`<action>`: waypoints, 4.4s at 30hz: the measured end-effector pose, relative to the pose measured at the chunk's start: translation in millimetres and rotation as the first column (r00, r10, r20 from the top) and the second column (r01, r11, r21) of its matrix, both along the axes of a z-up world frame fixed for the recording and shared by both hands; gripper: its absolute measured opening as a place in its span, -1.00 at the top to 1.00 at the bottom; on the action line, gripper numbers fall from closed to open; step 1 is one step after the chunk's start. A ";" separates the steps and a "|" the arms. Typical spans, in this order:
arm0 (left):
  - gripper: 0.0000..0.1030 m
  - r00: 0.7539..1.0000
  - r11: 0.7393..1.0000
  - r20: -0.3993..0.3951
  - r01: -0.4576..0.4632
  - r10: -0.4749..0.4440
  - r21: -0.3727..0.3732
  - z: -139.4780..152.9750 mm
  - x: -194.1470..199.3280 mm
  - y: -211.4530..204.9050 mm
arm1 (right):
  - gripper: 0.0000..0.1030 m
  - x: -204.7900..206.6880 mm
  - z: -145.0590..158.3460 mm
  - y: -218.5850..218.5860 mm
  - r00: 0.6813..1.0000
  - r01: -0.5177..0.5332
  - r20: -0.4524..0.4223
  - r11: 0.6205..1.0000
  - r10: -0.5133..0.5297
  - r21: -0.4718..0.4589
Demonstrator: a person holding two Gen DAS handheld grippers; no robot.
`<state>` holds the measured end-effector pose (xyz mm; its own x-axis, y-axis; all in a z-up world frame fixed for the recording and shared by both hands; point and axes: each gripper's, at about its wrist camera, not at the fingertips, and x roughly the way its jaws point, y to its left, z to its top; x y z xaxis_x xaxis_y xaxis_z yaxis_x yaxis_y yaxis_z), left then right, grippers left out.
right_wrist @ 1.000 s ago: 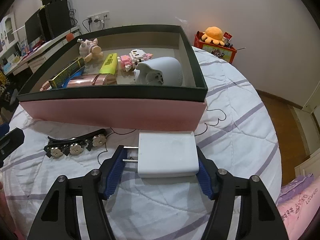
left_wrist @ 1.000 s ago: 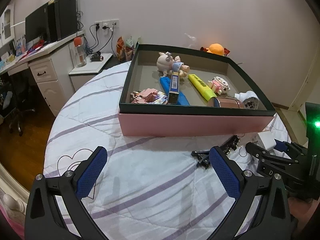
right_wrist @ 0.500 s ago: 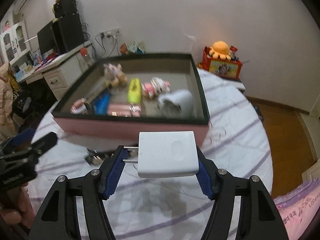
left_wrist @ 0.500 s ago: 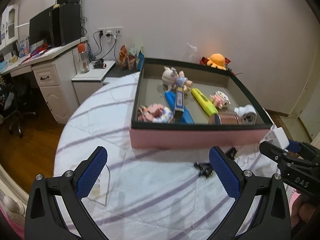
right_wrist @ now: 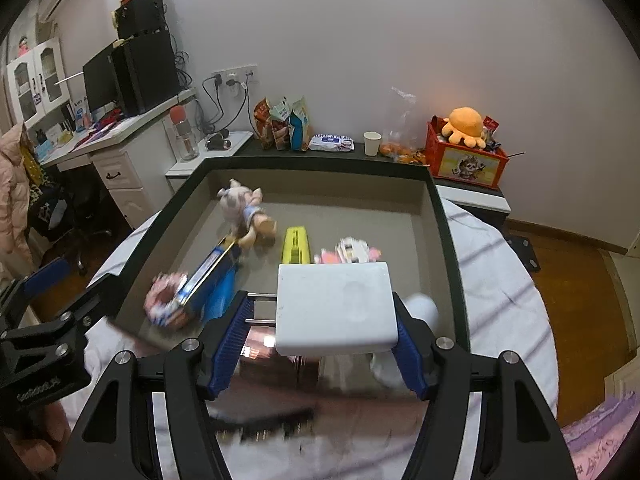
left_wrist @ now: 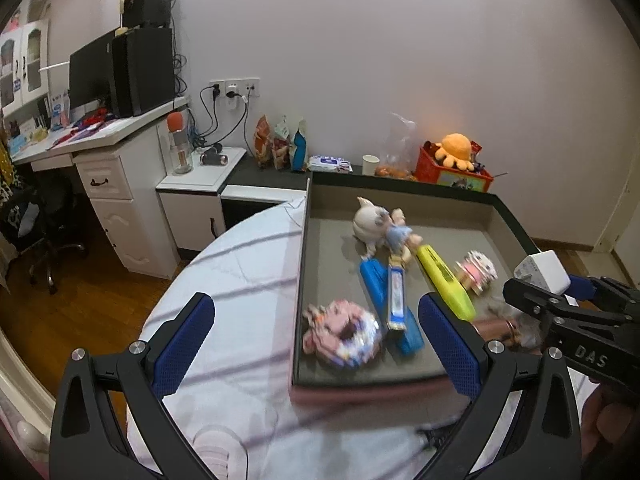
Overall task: Organize rigid objects
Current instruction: 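Carry the white charger plug into the box and open the right gripper, then withdraw the right gripper from the box, then lower the left gripper onto the black hair clip and close on it, then carry the black hair clip with the left gripper into the box and release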
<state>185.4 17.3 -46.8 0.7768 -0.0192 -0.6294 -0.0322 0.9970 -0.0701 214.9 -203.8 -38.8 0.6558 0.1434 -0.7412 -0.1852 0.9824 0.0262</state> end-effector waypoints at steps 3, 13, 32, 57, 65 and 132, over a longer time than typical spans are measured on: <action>-1.00 1.000 1.000 -0.013 -0.017 0.017 0.011 -5.2 16.0 1.3 | -0.30 20.3 -9.1 0.0 1.000 0.004 -0.029 1.000 -0.004 -0.003; -1.00 0.999 1.000 -0.049 -0.020 0.019 -0.006 -19.8 25.0 5.1 | -0.60 39.4 -39.9 -1.2 0.993 0.016 -0.117 0.999 -0.019 -0.034; -1.00 1.000 0.999 0.001 0.017 -0.017 -0.028 8.1 -60.2 0.4 | -0.76 -71.8 23.5 -34.5 0.996 0.069 0.057 0.995 -0.073 0.077; -1.00 0.974 0.988 -0.166 0.154 -0.152 -0.002 -33.2 -81.9 -56.2 | -1.00 -151.9 -38.3 -98.9 0.976 0.216 -0.079 0.955 -0.204 0.202; -1.00 0.928 0.959 -0.262 0.281 -0.267 0.020 -59.2 -53.1 -97.0 | -1.00 -149.9 -45.4 -104.7 0.973 0.227 -0.095 0.952 -0.212 0.204; 0.60 0.968 0.989 -0.206 0.147 -0.147 -0.012 -25.9 97.8 -39.1 | -1.00 23.7 -4.0 -42.5 0.997 0.074 -0.028 0.983 -0.070 0.169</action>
<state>283.2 -21.9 -72.7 0.6197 -0.1209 -0.7755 0.1015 0.9921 -0.0735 238.6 -246.3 -42.8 0.6531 0.2215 -0.7242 -0.1117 0.9740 0.1972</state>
